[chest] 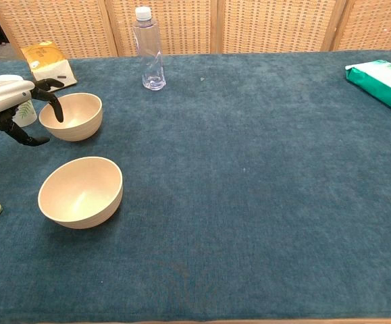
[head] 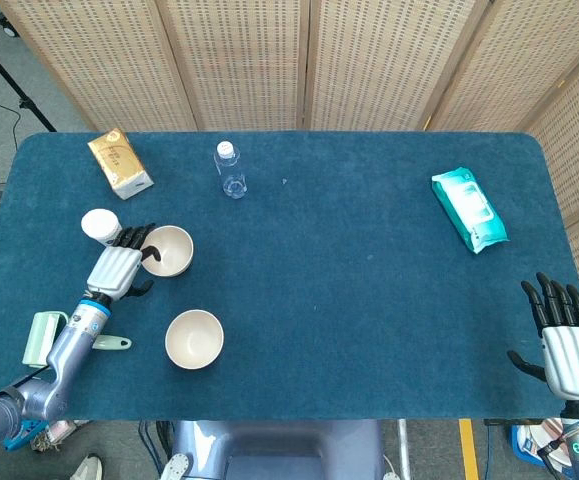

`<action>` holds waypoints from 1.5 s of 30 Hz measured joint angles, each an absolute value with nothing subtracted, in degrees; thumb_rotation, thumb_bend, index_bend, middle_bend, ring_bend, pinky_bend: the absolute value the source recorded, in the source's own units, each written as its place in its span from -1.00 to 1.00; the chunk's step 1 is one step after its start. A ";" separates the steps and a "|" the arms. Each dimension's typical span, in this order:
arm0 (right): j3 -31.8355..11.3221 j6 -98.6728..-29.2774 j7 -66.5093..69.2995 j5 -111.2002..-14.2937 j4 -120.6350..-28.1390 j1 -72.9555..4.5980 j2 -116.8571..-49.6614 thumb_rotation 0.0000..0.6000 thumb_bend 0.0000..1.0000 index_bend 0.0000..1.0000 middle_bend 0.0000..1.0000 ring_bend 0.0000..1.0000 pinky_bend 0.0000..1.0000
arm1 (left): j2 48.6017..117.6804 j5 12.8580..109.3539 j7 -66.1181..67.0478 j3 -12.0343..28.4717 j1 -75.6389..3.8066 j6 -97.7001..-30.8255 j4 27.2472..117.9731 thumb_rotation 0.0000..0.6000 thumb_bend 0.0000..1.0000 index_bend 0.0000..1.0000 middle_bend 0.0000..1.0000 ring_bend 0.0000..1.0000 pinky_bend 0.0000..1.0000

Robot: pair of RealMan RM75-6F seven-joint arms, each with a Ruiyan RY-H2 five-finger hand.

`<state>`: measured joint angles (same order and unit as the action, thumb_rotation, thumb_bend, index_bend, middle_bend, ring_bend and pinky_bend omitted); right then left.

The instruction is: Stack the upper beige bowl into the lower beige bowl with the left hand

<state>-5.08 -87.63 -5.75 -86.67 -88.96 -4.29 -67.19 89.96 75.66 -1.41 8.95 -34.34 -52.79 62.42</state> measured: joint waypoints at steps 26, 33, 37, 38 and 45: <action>-5.06 -87.53 -5.85 -86.44 -89.18 -4.30 -67.17 1.00 -1.00 -1.00 -1.00 -1.00 -1.00 | 85.93 78.22 -0.04 7.73 -33.08 -59.31 69.96 1.00 -0.14 0.39 -1.00 -1.00 -1.00; -4.99 -87.86 -5.91 -86.71 -89.50 -4.19 -67.04 1.00 -1.00 -1.00 -1.00 -1.00 -1.00 | 76.55 86.21 -1.93 3.07 -31.45 -62.35 84.46 1.00 -0.14 0.40 -1.00 -1.00 -1.00; -4.97 -87.97 -5.81 -86.74 -89.64 -4.11 -66.91 1.00 -1.00 -1.00 -1.00 -1.00 -1.00 | 72.25 91.98 -3.91 -0.39 -29.93 -65.40 89.38 1.00 -0.14 0.40 -1.00 -1.00 -1.00; -4.98 -88.03 -5.76 -86.76 -89.72 -4.09 -66.86 1.00 -1.00 -1.00 -1.00 -1.00 -1.00 | 71.81 93.13 -4.46 -1.16 -29.48 -66.29 89.74 1.00 -0.14 0.40 -1.00 -1.00 -1.00; -5.05 -88.35 -5.22 -86.94 -90.14 -3.99 -66.51 1.00 -1.00 -1.00 -1.00 -1.00 -1.00 | 70.43 100.53 -11.13 -6.37 -26.59 -71.89 87.42 1.00 -0.14 0.40 -1.00 -1.00 -1.00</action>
<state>-5.05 -88.35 -5.22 -86.94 -90.14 -3.99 -66.51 70.43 100.53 -11.13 -6.37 -26.59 -71.89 87.42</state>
